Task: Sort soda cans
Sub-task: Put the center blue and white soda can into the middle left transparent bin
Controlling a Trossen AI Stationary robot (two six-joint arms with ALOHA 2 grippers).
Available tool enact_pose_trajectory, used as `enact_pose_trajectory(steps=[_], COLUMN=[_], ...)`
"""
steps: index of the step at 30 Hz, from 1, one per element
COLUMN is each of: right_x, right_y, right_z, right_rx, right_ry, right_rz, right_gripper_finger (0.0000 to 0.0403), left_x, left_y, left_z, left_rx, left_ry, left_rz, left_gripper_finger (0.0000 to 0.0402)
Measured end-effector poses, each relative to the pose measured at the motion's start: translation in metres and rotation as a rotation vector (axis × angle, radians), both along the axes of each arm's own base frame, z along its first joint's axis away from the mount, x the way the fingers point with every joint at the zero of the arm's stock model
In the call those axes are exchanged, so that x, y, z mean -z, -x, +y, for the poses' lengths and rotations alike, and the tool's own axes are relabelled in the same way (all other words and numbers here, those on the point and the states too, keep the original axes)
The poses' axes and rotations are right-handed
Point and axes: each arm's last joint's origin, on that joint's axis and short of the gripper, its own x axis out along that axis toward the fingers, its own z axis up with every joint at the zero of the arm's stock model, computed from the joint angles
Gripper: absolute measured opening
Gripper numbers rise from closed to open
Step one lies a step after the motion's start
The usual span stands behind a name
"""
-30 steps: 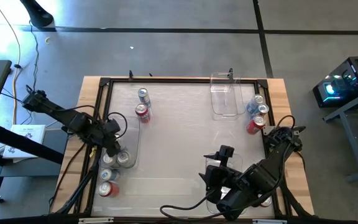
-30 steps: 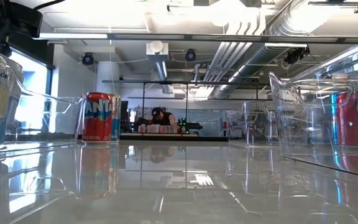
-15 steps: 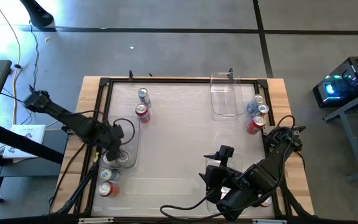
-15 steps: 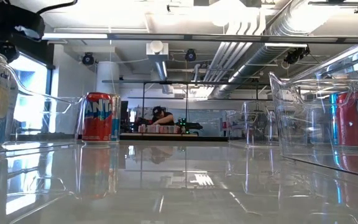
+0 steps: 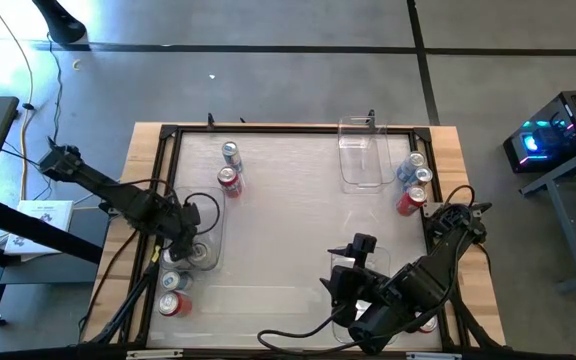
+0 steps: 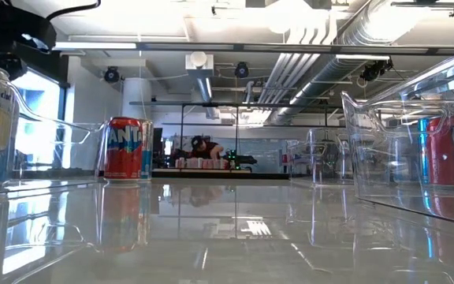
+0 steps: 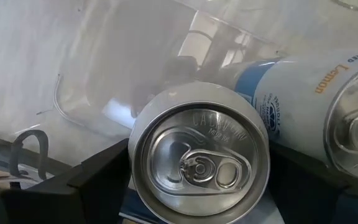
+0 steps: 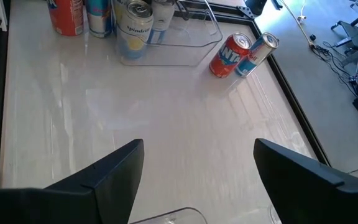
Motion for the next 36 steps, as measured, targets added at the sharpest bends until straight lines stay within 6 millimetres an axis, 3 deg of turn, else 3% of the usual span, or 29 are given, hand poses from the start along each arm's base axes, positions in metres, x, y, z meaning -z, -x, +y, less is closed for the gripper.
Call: enact_pose_trajectory(steps=[13, 20, 26, 36], right_x=[0.000, 0.000, 0.000, 0.000], right_y=[0.001, 0.003, 0.003, 0.003], right_z=[0.001, 0.004, 0.003, 0.003], right_rx=[-0.003, -0.012, -0.017, -0.019], right_ry=[0.000, 0.000, 0.006, 0.007], right_rz=[0.000, 0.000, 0.003, 0.004], right_gripper_finger=[0.0298, 0.0298, 0.0298, 0.0298], left_x=[-0.004, -0.001, 0.003, 0.007], left_y=[0.003, 0.000, -0.005, -0.008], left_z=[0.003, 0.001, -0.001, -0.004], left_rx=[-0.034, -0.106, -0.141, -0.084], left_ry=[0.036, 0.036, 0.022, 0.075], left_rz=[-0.015, 0.028, 0.064, 0.098], left_gripper_finger=[0.0323, 0.0288, 0.0287, 0.0339])
